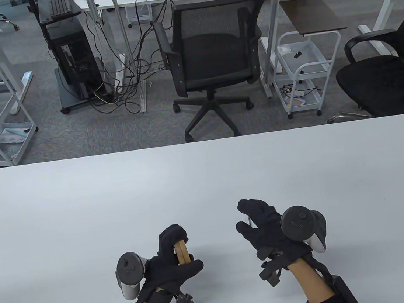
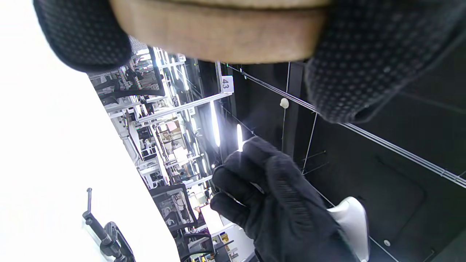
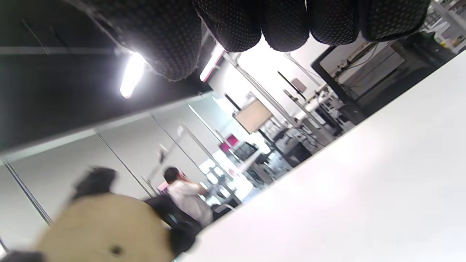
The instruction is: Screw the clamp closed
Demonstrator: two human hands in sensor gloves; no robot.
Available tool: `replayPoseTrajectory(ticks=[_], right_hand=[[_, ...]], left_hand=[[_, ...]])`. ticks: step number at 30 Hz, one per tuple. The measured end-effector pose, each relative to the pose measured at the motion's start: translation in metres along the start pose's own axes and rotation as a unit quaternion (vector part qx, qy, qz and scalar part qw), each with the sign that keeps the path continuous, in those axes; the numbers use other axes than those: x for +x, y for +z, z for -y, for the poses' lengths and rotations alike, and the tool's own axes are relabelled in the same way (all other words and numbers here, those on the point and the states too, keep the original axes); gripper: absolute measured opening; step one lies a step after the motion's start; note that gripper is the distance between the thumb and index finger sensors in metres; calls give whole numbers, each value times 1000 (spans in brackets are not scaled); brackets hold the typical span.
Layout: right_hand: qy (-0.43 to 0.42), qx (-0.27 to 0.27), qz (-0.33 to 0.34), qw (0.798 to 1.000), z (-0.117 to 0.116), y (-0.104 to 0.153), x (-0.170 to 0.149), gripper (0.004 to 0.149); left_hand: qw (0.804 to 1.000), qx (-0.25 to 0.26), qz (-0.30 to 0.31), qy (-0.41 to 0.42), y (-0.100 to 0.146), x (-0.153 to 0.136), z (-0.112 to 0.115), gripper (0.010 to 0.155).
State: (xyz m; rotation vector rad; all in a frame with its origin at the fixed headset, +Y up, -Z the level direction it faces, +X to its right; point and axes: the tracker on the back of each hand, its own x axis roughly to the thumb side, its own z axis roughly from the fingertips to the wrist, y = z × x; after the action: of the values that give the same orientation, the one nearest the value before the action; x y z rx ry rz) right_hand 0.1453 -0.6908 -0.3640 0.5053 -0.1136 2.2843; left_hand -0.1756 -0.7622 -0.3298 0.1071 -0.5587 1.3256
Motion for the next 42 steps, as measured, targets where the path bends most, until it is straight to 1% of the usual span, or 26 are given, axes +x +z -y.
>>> replayPoseTrajectory(ticks=[1, 4, 5, 9, 14, 16, 20, 25, 27, 29, 32, 39, 42], right_hand=[[17, 8, -5, 1000, -1, -2, -2, 68], [109, 59, -34, 992, -11, -13, -15, 67], [146, 72, -42, 986, -15, -16, -21, 67], [225, 123, -80, 963, -26, -26, -42, 66], [296, 138, -138, 935, -28, -35, -71, 66], [321, 146, -175, 919, -27, -38, -84, 67], [331, 168, -229, 900, -27, -41, -103, 69], [316, 216, -283, 879, -38, -42, -126, 72], [312, 202, -284, 884, -38, -43, -126, 72], [317, 226, -295, 872, -38, -46, -127, 73], [301, 235, -307, 872, -37, -47, -128, 73], [251, 272, -304, 878, -35, -42, -131, 81], [255, 279, -298, 877, -38, -41, -131, 87]], left_hand=[[1000, 0, 0, -3, 0, 0, 1, 97], [1000, -8, 3, -8, 0, 2, 4, 98], [1000, -12, 4, -13, -1, 3, 5, 97], [1000, -19, 5, -17, -1, 4, 7, 98], [1000, -21, 5, -21, -2, 3, 6, 98], [999, -22, 4, -25, -2, 3, 6, 98], [999, -28, 3, -31, -2, 3, 6, 98], [999, -35, -1, -36, -4, 2, 7, 97], [999, -37, -1, -40, -4, 2, 7, 98], [998, -39, -3, -41, -4, 1, 8, 98], [998, -41, -5, -42, -4, 1, 8, 98], [998, -40, -8, -44, -5, 1, 8, 98], [998, -43, -10, -46, -6, 0, 9, 98]])
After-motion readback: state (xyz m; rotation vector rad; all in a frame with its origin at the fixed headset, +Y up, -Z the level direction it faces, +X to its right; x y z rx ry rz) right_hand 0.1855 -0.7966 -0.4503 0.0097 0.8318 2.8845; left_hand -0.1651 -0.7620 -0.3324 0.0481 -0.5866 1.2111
